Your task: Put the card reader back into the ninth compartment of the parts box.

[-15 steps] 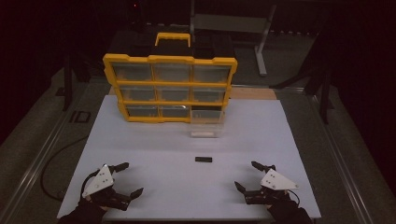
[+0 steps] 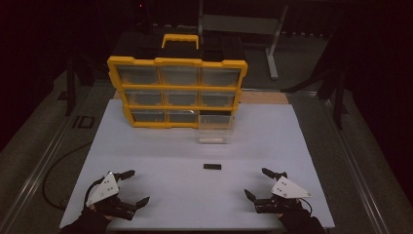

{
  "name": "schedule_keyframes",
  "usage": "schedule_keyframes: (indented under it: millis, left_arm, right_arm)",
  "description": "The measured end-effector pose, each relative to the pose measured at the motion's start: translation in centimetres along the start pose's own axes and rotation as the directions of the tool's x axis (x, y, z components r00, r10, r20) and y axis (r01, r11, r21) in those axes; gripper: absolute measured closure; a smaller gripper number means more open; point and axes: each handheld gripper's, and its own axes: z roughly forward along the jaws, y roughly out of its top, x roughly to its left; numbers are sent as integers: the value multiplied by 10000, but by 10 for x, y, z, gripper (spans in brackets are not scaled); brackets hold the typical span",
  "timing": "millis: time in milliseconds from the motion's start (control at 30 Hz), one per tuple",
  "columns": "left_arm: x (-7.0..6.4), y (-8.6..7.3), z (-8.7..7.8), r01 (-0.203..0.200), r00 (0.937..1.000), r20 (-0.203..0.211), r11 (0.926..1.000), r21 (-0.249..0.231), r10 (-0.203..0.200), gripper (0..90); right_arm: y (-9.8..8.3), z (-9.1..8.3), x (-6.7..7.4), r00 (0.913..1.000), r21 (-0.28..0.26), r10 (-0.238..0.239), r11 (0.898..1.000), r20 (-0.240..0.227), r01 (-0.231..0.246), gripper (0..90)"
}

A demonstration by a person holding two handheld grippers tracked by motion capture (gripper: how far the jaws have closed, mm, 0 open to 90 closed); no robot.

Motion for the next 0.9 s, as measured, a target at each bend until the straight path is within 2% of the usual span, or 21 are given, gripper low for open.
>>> schedule_keyframes:
  millis: [567,900]
  left_arm:
    - [-1,5,2,-13,9998,185,10000,83,12,5]
    - [-1,25,3,-267,9989,391,9989,393,252,4]
  right_arm:
    - [1,1,0,10000,-47,-14,10000,-14,14,76]
    - [2,0,1,10000,-110,3,9999,-23,-3,76]
